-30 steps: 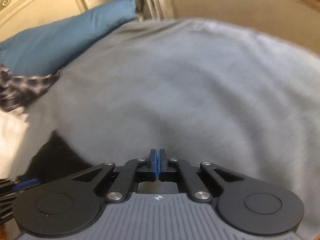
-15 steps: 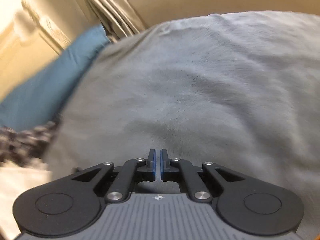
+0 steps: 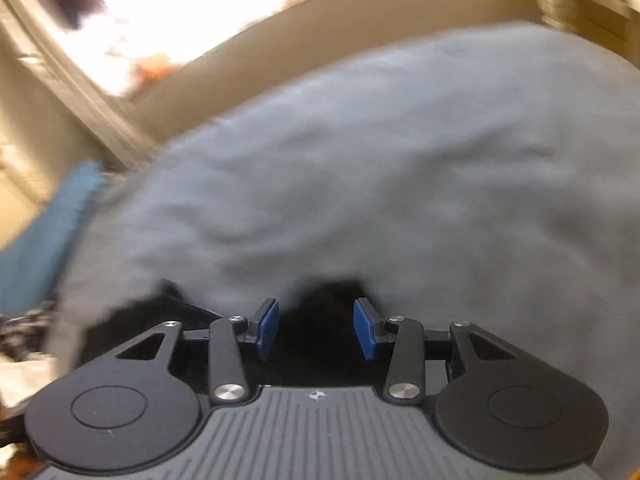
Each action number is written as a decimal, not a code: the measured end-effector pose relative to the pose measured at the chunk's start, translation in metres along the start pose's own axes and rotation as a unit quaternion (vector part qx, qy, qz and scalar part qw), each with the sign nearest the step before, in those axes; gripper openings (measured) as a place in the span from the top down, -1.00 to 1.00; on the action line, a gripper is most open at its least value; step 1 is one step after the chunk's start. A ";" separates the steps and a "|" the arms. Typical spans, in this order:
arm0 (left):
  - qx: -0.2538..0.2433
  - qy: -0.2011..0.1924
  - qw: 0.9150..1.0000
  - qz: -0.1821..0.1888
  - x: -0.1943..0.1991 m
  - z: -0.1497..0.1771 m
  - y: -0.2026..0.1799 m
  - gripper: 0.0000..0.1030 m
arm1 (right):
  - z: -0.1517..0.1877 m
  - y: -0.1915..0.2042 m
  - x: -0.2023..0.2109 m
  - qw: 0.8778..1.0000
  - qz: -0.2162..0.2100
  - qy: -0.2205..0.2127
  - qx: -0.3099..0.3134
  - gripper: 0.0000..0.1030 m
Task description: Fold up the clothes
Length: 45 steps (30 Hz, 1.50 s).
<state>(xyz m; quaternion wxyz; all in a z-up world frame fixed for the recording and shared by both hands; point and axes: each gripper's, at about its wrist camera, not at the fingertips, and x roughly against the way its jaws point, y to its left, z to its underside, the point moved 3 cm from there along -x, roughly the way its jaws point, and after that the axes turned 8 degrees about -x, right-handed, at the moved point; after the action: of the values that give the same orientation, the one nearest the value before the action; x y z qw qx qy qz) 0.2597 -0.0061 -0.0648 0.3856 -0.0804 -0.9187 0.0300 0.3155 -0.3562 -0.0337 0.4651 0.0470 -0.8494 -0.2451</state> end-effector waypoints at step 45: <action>0.034 0.003 0.999 0.004 -0.038 0.020 -0.019 0.65 | 0.066 0.032 0.000 0.971 -0.170 0.121 0.119 0.20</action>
<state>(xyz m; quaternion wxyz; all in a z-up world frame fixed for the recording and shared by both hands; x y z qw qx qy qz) 0.2697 -0.0307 -0.1033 0.3908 -0.0708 -0.9157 0.0621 0.2660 -0.3040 -0.0485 0.5072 0.2753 -0.7892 -0.2099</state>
